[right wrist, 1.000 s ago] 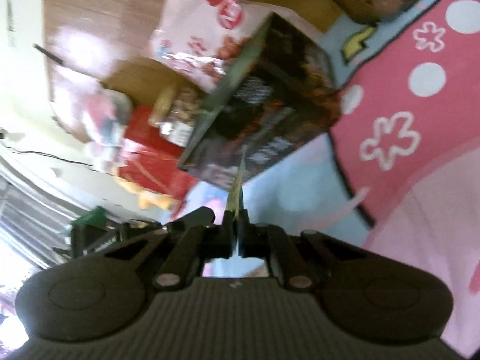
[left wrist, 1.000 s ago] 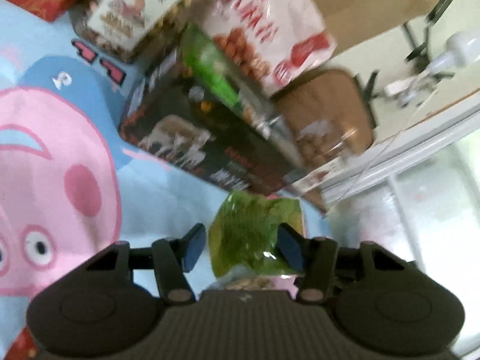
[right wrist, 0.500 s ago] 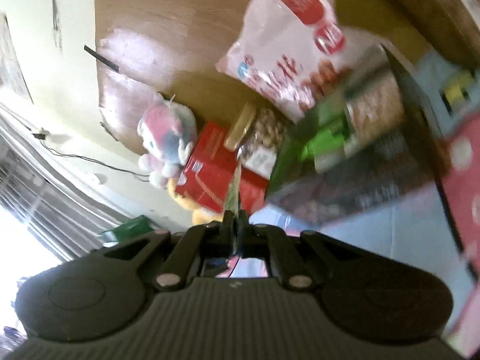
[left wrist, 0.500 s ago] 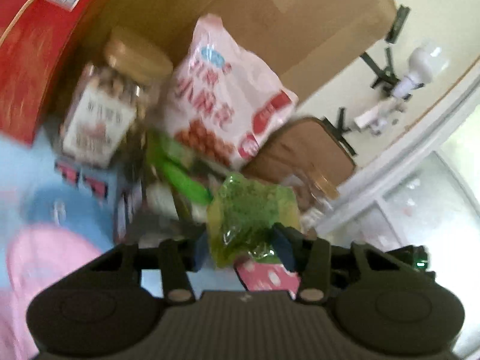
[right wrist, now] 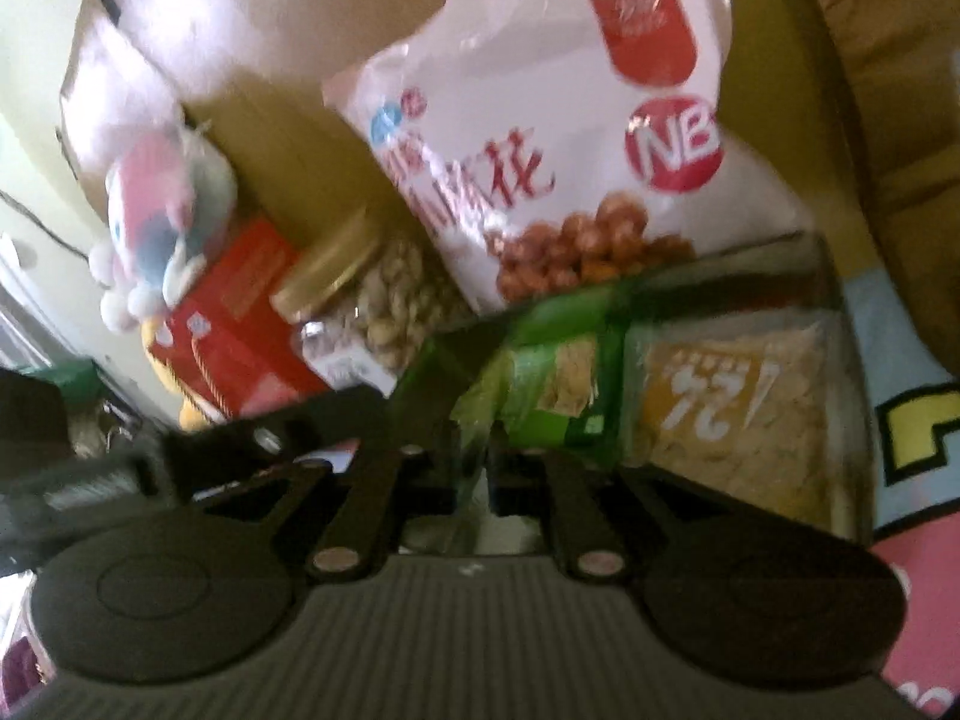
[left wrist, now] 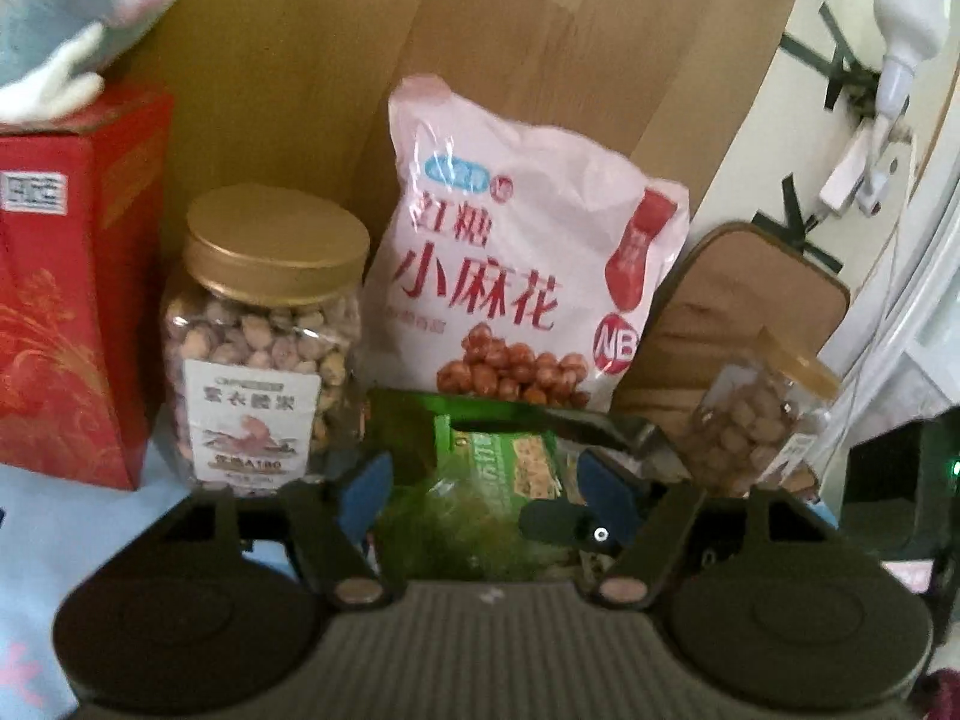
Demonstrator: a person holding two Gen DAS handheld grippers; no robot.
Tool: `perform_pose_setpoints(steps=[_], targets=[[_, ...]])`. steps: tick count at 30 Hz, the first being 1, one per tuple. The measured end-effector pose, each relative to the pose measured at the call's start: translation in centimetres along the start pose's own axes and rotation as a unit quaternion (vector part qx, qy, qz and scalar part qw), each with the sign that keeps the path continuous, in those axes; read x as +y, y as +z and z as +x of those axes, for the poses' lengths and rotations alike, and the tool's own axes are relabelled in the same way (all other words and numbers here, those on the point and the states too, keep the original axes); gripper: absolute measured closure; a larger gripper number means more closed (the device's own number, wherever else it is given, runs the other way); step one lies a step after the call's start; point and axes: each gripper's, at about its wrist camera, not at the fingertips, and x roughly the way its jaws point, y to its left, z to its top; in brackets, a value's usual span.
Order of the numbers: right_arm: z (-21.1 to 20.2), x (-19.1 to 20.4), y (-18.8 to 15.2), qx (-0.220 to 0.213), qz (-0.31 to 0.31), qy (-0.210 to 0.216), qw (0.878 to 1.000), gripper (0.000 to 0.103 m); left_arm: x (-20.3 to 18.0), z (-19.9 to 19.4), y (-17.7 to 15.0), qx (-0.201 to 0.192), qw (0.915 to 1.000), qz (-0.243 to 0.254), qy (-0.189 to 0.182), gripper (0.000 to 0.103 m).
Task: Organize snacks
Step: 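Drop the green translucent bag into the black box, then grasp the yellow-edged nut bag with the left tool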
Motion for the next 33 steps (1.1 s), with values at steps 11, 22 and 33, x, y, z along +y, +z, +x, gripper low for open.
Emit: perform_pose_setpoints(steps=[11,22,33], targets=[[-9.9,0.4,-3.7,-0.078,0.041,0.003,0.996,0.081,-1.8,-7.5,-5.3,0.015,0.9980,-0.025,-0.056,0.033],[-16.0,-2.1,-13.3,-0.035,0.066,-0.050,0.996,0.067,-2.0,-4.4,-15.5,0.145,0.9716,-0.142,-0.121,0.032],[-12.8,-2.6,-14.4,0.020,0.048,-0.004,0.999,0.069,-2.3,-3.6,-17.1,0.131,0.9634,-0.200,-0.122,0.033]])
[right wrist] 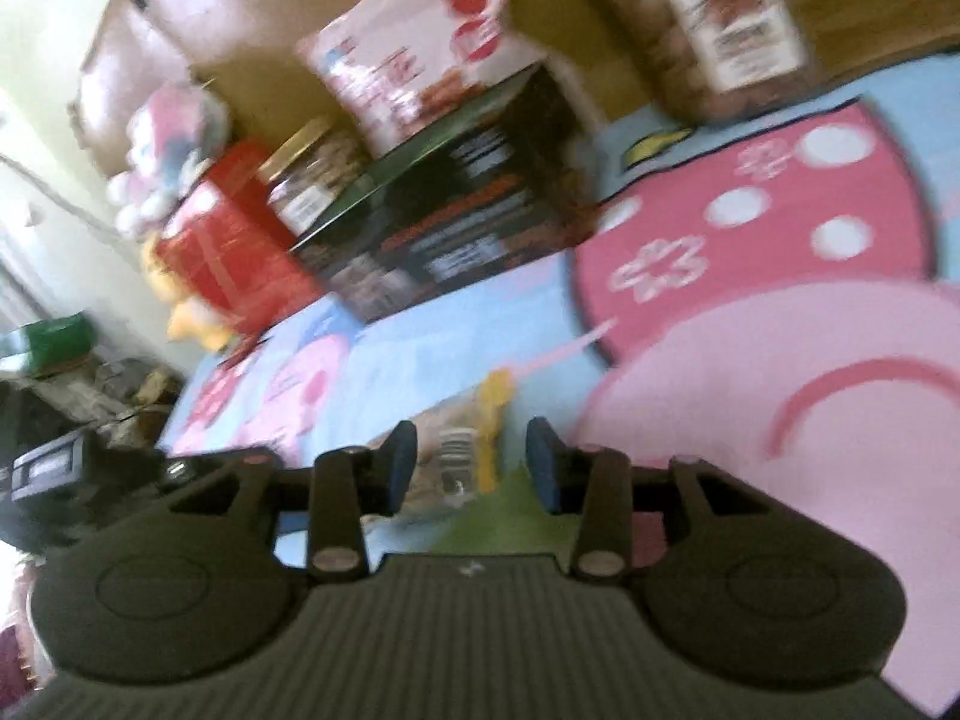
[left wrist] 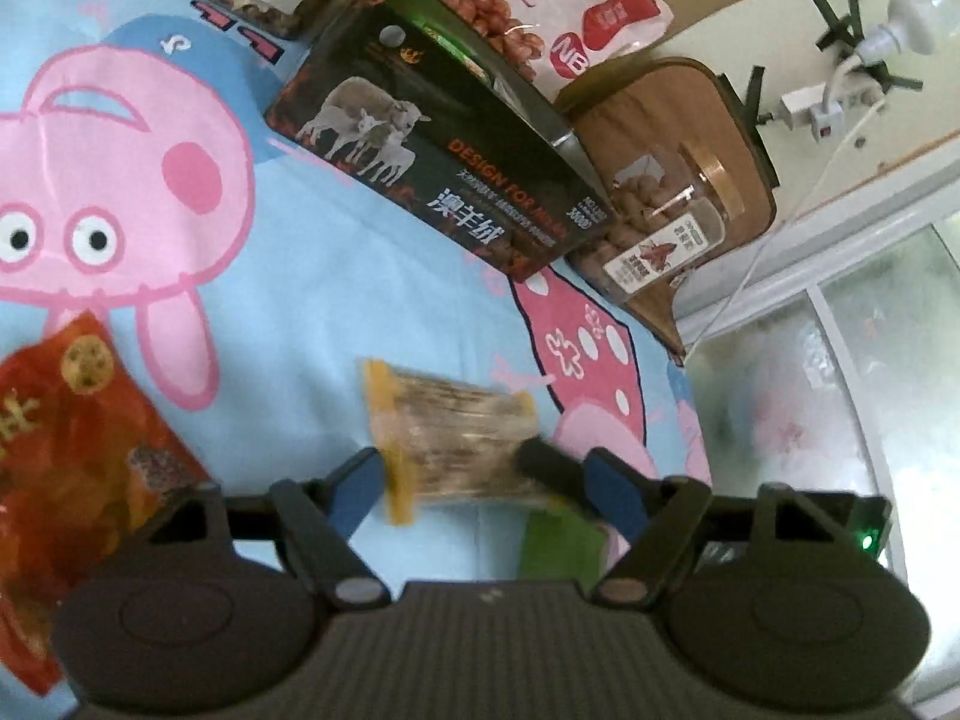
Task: Organize snacks
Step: 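Grasp the yellow-edged nut bag with the left tool, then lower the nut bag into the black box and release it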
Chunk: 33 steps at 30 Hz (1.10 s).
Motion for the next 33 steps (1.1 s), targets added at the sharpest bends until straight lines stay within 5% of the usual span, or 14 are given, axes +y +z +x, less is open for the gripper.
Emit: perform_pose_setpoints(steps=[3,5,12,18,23,24,28,33], targets=[[0.8,0.7,-0.4,-0.004,-0.009,0.000,1.000,0.073,0.3,0.1,0.2,-0.011,0.9998,-0.006,0.014,0.061],[0.6,0.6,-0.2,-0.012,0.009,0.009,1.000,0.077,0.9,-0.2,0.4,-0.008,0.9997,-0.020,0.013,0.067],[-0.9,1.8,1.6,-0.050,0.007,0.049,0.998,0.083,-0.8,-2.0,2.9,-0.034,0.9993,0.006,-0.016,0.067],[-0.3,3.7,6.7,-0.098,-0.021,0.064,0.993,0.083,-3.7,-2.5,8.4,-0.076,0.9957,0.051,-0.013,0.067],[2.8,4.6,11.3,-0.127,-0.047,0.053,0.989,0.082,-5.1,-1.4,13.4,-0.103,0.9908,0.084,0.025,0.064],[3.7,4.6,11.9,-0.131,-0.056,0.044,0.989,0.080,-4.9,-1.1,14.1,-0.106,0.9903,0.083,0.037,0.056],[7.1,4.1,12.5,-0.113,-0.103,-0.028,0.988,0.067,-3.6,0.0,15.8,-0.114,0.9856,0.076,0.100,0.052],[3.9,1.7,11.8,-0.137,-0.074,-0.017,0.988,0.067,-2.6,-2.1,15.1,-0.124,0.9877,0.066,0.069,0.052]])
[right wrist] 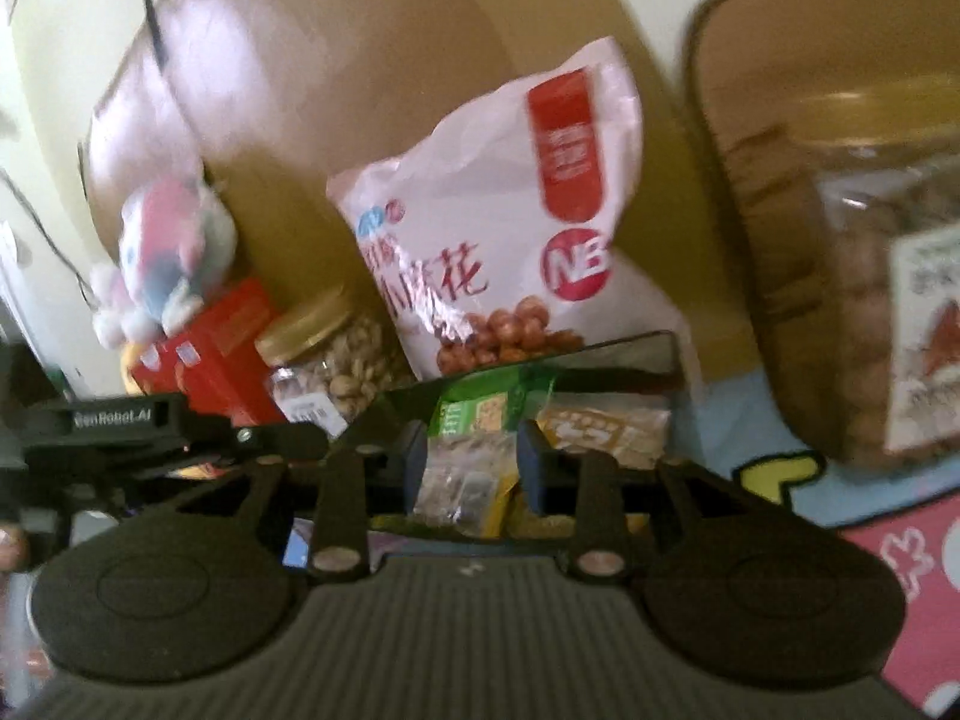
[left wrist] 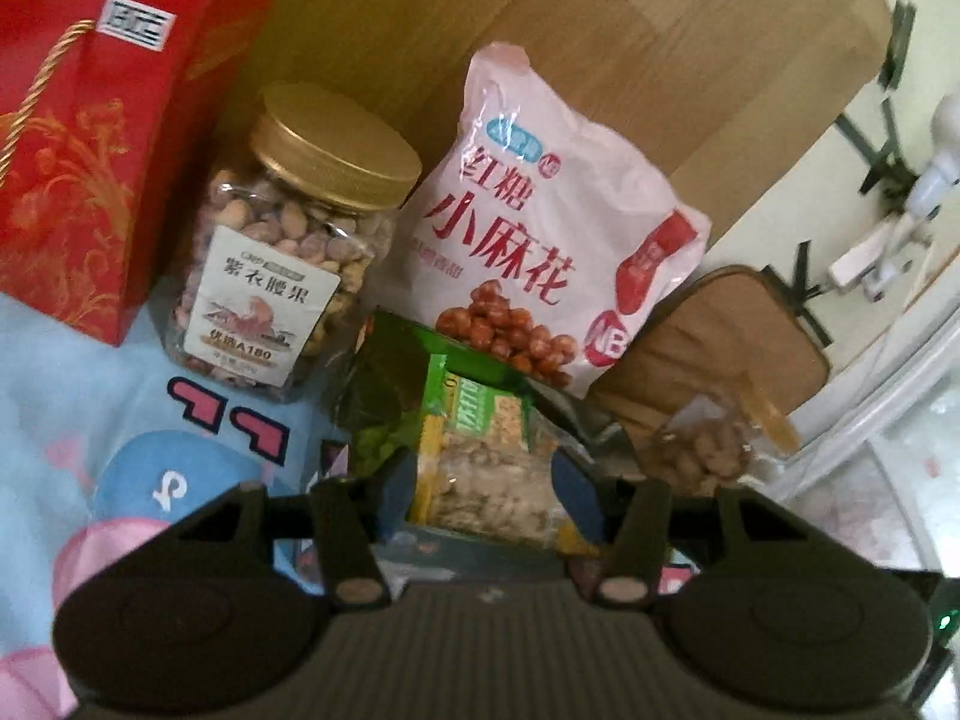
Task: Organize snacks
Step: 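Lower the nut bag into the black box and release it, then grasp the light green packet with the left tool, then carry the light green packet into the black box and release it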
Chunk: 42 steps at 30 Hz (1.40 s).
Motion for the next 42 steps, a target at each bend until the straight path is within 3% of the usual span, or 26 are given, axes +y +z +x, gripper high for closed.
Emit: perform_pose_setpoints(steps=[4,7,11,14,17,18,20,22,23,28,34,42], targets=[[-3.9,0.4,-0.6,0.004,0.010,0.007,1.000,0.066,-0.8,-2.4,-2.1,0.016,0.9996,0.005,-0.021,0.052],[-8.2,1.2,-2.7,0.022,-0.001,0.026,0.999,0.065,-2.1,-3.5,-5.0,0.040,0.9984,0.029,-0.027,0.044],[-13.1,1.6,-7.2,0.047,0.000,0.030,0.998,0.056,-3.7,-3.1,-10.1,0.110,0.9907,0.052,-0.060,0.044],[-15.7,1.4,-10.8,0.060,0.006,-0.001,0.998,0.051,-4.7,-2.2,-13.8,0.156,0.9818,0.062,-0.089,0.043],[-17.0,1.7,-13.4,0.073,0.007,-0.005,0.997,0.050,-5.5,-1.3,-17.0,0.184,0.9761,0.068,-0.094,0.023],[-17.0,1.9,-13.8,0.074,0.003,-0.009,0.997,0.045,-5.7,-0.9,-17.7,0.190,0.9750,0.068,-0.093,0.022],[-16.3,2.6,-14.8,0.084,-0.022,-0.028,0.996,0.044,-6.2,-0.6,-19.1,0.186,0.9749,0.082,-0.092,0.024],[-15.6,3.6,-15.6,0.080,-0.062,-0.034,0.994,0.043,-6.7,-0.8,-19.6,0.184,0.9743,0.101,-0.082,0.042],[-15.1,4.2,-15.8,0.081,-0.077,-0.035,0.993,0.045,-6.7,-0.9,-19.6,0.187,0.9743,0.101,-0.075,0.046],[-12.4,6.2,-14.7,0.074,-0.119,-0.051,0.989,0.063,-5.3,-2.7,-17.5,0.149,0.9835,0.085,-0.057,0.046],[-9.9,9.3,-10.9,0.020,-0.161,-0.021,0.987,0.064,-4.9,-5.4,-11.8,0.079,0.9918,0.076,-0.066,0.046],[-3.1,10.4,-3.6,-0.044,-0.204,-0.008,0.978,0.064,-5.0,-2.9,-2.8,0.016,0.9950,0.087,-0.048,0.046]])
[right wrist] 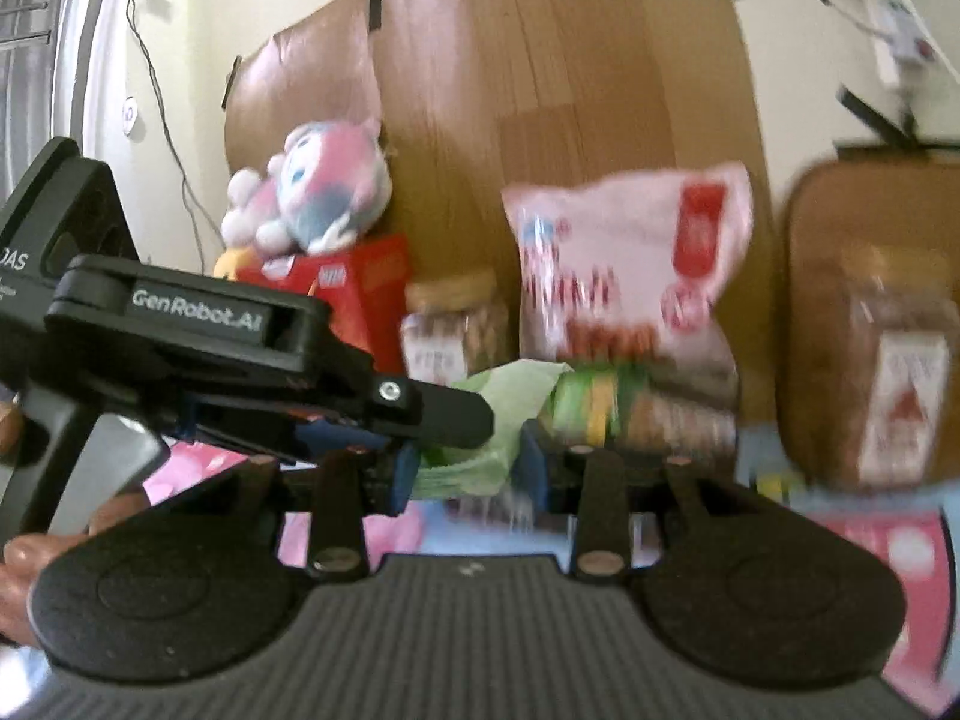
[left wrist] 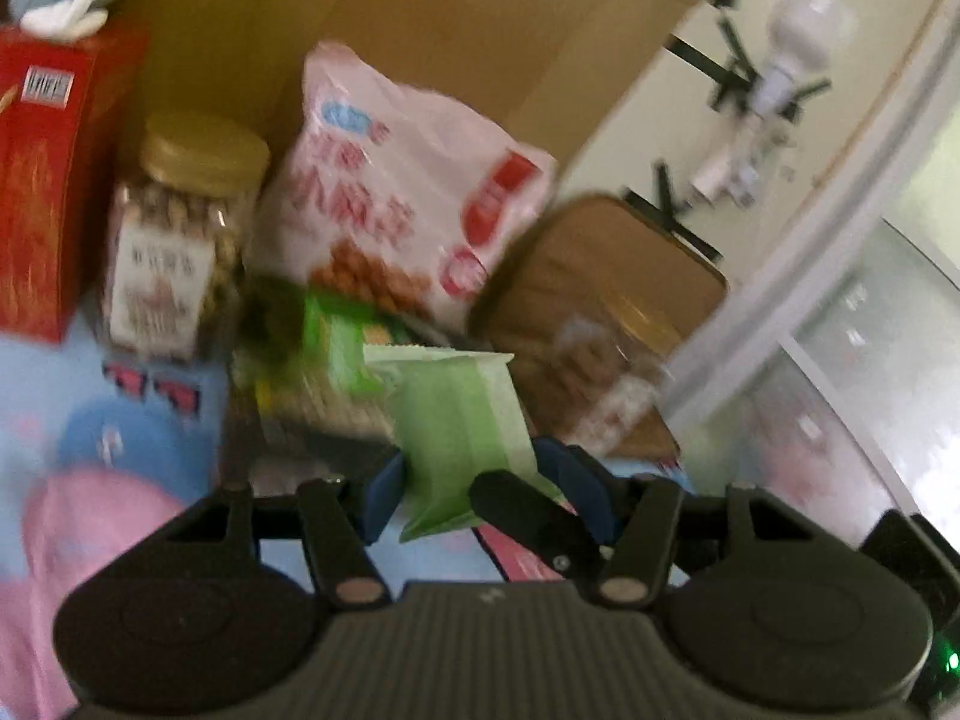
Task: Organize snacks
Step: 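Carry the light green packet into the black box and release it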
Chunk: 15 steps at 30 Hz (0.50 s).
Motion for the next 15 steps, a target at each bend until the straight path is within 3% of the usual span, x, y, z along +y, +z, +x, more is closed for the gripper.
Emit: perform_pose_setpoints(steps=[4,5,9,15], targets=[[4.5,-1.3,1.1,0.006,-0.010,0.004,1.000,0.064,2.3,3.4,3.0,0.004,0.9995,0.004,0.032,0.046],[6.0,-1.9,1.1,0.012,-0.008,0.005,1.000,0.063,3.0,4.5,3.6,0.009,0.9990,0.006,0.042,0.041],[9.5,-3.1,-0.3,0.028,0.008,0.005,1.000,0.062,4.8,6.0,4.5,0.010,0.9957,0.013,0.091,0.037],[7.4,-5.2,-1.0,0.007,0.066,0.000,0.998,0.062,5.7,2.8,3.9,-0.013,0.9983,-0.001,0.057,0.037]])
